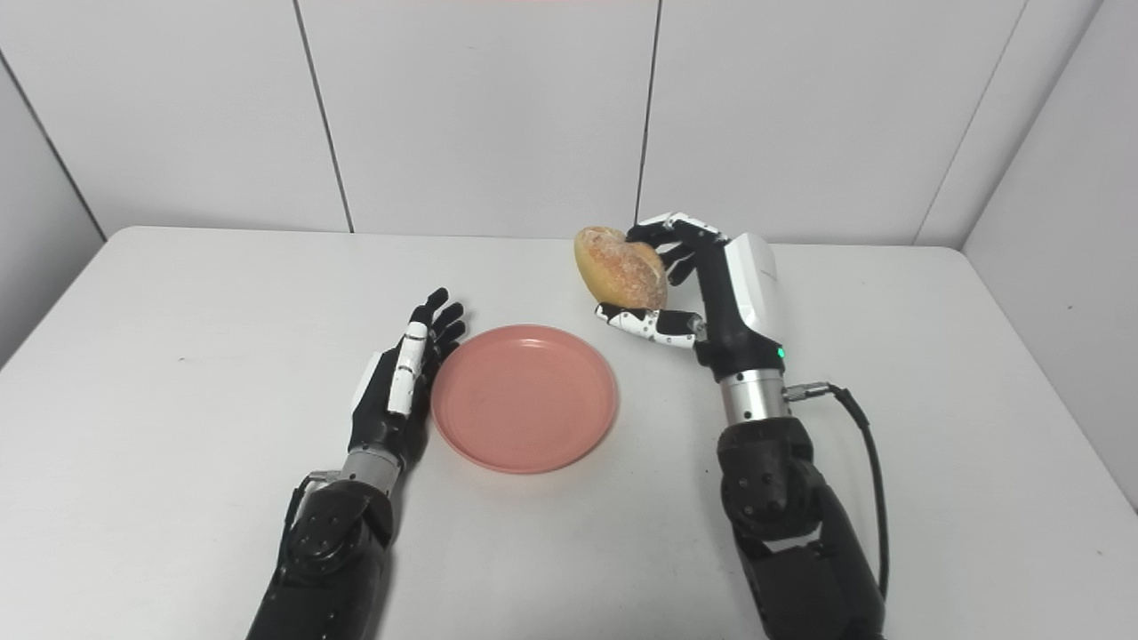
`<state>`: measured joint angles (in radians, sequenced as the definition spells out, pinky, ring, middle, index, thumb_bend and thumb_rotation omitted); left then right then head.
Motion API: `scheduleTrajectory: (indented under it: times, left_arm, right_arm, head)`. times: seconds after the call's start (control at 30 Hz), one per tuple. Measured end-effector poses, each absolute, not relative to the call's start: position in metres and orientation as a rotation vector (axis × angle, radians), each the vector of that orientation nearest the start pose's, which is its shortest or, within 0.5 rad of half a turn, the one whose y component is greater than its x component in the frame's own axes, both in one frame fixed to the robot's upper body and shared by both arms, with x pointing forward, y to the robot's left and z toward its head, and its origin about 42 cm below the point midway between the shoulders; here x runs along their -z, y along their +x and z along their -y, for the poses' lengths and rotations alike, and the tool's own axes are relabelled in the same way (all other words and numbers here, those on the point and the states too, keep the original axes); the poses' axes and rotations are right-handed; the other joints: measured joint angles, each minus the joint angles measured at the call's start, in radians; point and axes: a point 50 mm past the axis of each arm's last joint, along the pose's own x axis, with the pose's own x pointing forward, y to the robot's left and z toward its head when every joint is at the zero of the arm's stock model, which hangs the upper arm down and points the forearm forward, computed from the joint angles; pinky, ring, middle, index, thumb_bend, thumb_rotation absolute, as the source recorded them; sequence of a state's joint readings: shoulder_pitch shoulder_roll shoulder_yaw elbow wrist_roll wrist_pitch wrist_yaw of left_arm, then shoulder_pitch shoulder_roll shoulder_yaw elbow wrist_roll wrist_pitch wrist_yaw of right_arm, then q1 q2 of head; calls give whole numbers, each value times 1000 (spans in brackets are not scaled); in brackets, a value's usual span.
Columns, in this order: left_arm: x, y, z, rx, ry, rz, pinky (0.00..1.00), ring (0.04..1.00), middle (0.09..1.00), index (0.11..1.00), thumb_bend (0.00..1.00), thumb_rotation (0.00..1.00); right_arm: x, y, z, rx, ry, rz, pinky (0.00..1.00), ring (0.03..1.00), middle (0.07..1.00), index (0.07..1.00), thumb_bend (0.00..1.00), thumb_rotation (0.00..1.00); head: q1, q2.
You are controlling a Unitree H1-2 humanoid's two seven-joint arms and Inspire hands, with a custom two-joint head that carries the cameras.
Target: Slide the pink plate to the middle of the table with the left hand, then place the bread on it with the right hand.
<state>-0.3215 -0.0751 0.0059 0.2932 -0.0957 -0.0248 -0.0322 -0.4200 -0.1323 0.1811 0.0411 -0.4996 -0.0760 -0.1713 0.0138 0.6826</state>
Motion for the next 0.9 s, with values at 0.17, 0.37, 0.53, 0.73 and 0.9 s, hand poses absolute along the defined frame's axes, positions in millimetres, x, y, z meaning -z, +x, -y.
scheduleTrajectory:
  times: [0.17,0.37,0.53,0.73,0.9]
  left_arm:
    - [-120,385,-154,89,-149,34,946,932,919,907,542,1000]
    - [-118,389,-157,39,-117,53,925,922,906,898,497,1000]
    - [-118,391,-157,22,-110,56,919,920,902,896,496,1000]
    - [-118,391,-157,20,-108,57,933,926,908,901,503,1000]
    - [-118,391,-157,18,-109,57,931,928,908,900,510,1000]
  right_arm:
    - [-220,391,151,-92,-629,532,379,455,530,494,501,119]
    - [-200,393,137,-169,-652,471,400,474,545,495,499,121]
    - [-177,395,125,-247,-714,411,382,460,529,494,502,116]
    - [-153,405,117,-314,-810,383,358,444,458,538,515,2]
    - [-151,410,118,-308,-876,400,332,425,452,542,513,0]
  head:
    - [12,2]
    - [14,0]
    - [11,-2]
    - [11,-2]
    - [6,-2]
